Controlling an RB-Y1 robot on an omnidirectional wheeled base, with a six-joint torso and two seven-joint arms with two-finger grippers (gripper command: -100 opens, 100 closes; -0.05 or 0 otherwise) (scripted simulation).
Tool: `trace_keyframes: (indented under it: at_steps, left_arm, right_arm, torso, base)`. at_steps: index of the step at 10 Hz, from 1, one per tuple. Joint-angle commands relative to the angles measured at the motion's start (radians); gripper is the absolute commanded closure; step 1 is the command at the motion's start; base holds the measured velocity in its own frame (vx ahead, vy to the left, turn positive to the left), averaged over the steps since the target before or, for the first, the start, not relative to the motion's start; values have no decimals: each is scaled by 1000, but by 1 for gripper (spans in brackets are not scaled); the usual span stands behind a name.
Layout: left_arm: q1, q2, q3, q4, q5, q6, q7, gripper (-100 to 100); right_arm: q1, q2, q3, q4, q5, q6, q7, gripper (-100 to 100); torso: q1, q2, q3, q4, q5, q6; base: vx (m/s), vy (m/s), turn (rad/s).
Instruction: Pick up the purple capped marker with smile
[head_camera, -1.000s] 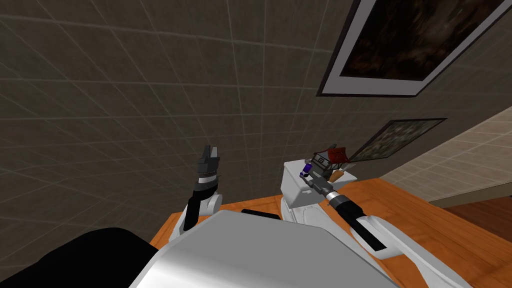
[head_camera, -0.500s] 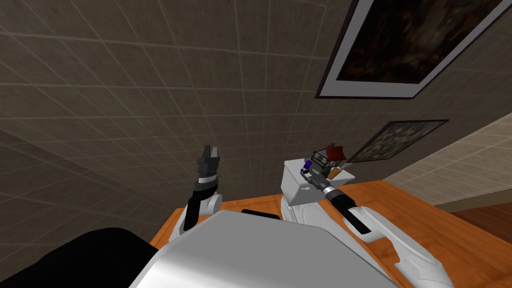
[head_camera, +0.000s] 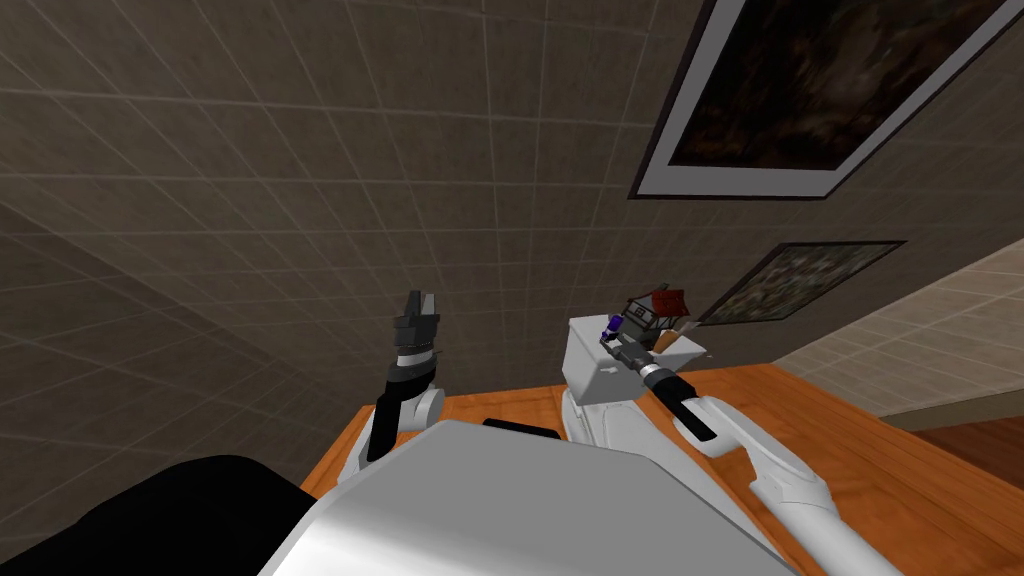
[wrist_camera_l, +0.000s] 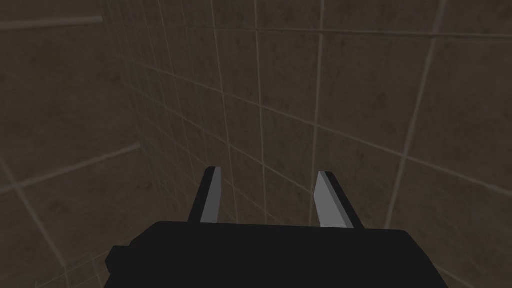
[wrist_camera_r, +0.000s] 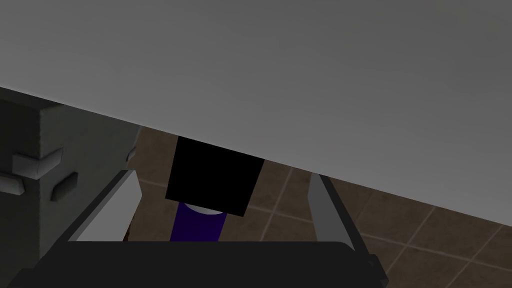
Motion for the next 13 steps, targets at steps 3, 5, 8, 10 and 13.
trace_keyframes:
  at_steps: [3, 5, 8, 10, 13]
  left_arm:
    - [0, 0, 0, 0, 0, 0, 0, 0]
    - [0, 0, 0, 0, 0, 0, 0, 0]
    - [0, 0, 0, 0, 0, 0, 0, 0]
    - [0, 0, 0, 0, 0, 0, 0, 0]
    - [0, 0, 0, 0, 0, 0, 0, 0]
  right_arm:
    - [-83, -2, 3, 104, 2, 1, -4, -100]
    - [-153, 13, 21, 168, 20, -15, -7, -100]
    - [-218, 13, 21, 256, 20, -15, -7, -100]
    - [-297, 28, 39, 331, 39, -30, -10, -100]
    - [-352, 28, 39, 407, 39, -30, -10, -100]
  torso:
    - [-1, -7, -3, -1, 1, 1]
    - [-1, -4, -2, 0, 0, 0]
    - [-1, -6, -3, -1, 0, 1]
    - [-1, -5, -3, -1, 0, 0]
    - [-3, -8, -4, -1, 0, 1]
  base:
    - [-30, -5, -2]
    - [-134, -7, 108]
    - [-31, -5, 1]
    - [-128, 2, 122]
    - [-36, -2, -10]
